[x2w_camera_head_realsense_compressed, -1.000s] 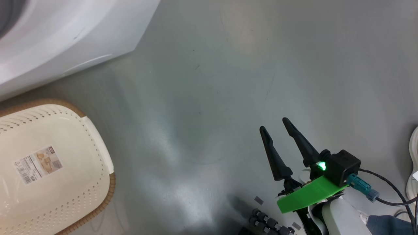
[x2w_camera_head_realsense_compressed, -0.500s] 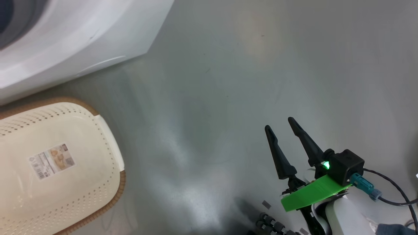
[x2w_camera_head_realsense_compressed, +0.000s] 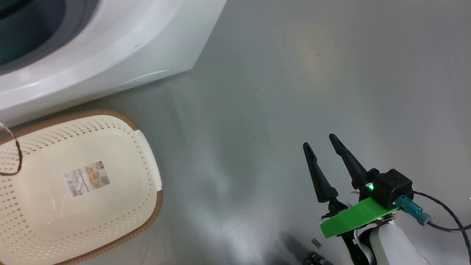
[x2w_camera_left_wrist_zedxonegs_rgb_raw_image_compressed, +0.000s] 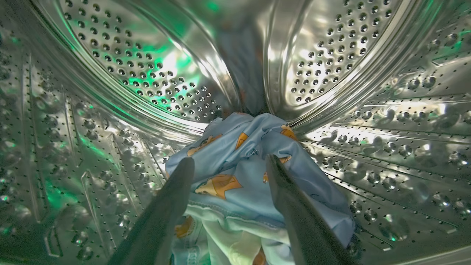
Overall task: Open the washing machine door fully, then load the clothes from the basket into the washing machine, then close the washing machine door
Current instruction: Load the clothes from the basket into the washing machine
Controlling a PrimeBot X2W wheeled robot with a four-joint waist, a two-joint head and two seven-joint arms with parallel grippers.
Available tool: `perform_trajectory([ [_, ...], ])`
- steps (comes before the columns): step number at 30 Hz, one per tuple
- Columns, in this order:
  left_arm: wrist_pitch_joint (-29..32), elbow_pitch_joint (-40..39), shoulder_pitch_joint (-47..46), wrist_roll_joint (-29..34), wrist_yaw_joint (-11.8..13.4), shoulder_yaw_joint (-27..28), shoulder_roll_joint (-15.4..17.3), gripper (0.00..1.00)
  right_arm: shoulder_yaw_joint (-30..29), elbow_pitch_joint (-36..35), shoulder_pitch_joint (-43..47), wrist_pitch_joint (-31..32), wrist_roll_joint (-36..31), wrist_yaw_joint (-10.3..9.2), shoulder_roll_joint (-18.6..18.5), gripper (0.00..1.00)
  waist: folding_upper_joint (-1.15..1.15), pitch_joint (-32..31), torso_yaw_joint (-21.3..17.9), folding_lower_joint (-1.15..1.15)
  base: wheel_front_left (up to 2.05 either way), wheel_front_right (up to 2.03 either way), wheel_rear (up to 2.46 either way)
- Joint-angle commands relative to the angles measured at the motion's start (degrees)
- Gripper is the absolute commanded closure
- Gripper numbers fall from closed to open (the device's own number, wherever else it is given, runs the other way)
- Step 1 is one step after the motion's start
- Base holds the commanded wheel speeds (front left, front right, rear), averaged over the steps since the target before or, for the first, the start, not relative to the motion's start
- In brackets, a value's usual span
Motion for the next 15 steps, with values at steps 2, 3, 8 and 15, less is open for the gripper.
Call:
perform_trajectory([
  [2, -0.66, -1.17, 1.38, 0.07, 0.58, -0.63, 1.24, 0.0, 0.41, -0.72, 0.65, -0.27, -0.87, 0.09, -0.7, 0.0, 0.0, -1.62, 1.57, 0.0, 0.0, 0.0, 0.0],
  [3, -0.75, -1.22, 1.73, -0.14, 0.54, -0.61, 0.85, 0.0, 0.25, -0.68, 0.68, -0.27, -0.98, 0.09, -0.7, 0.0, 0.0, -1.91, 1.85, 0.0, 0.0, 0.0, 0.0],
  [8, -1.03, -1.55, 3.43, -0.92, 0.17, -0.72, -0.88, 0.0, -0.27, -0.39, 0.64, -0.27, -1.52, 0.09, -0.7, 0.0, 0.0, -3.0, 3.27, 0.0, 0.0, 0.0, 0.0],
  [15, -1.18, -2.56, 6.93, -2.19, -0.28, -0.6, -2.7, 0.0, -0.95, 0.07, 0.67, -0.27, -1.86, 0.09, -0.7, 0.0, 0.0, -4.91, 4.99, 0.0, 0.0, 0.0, 0.0],
])
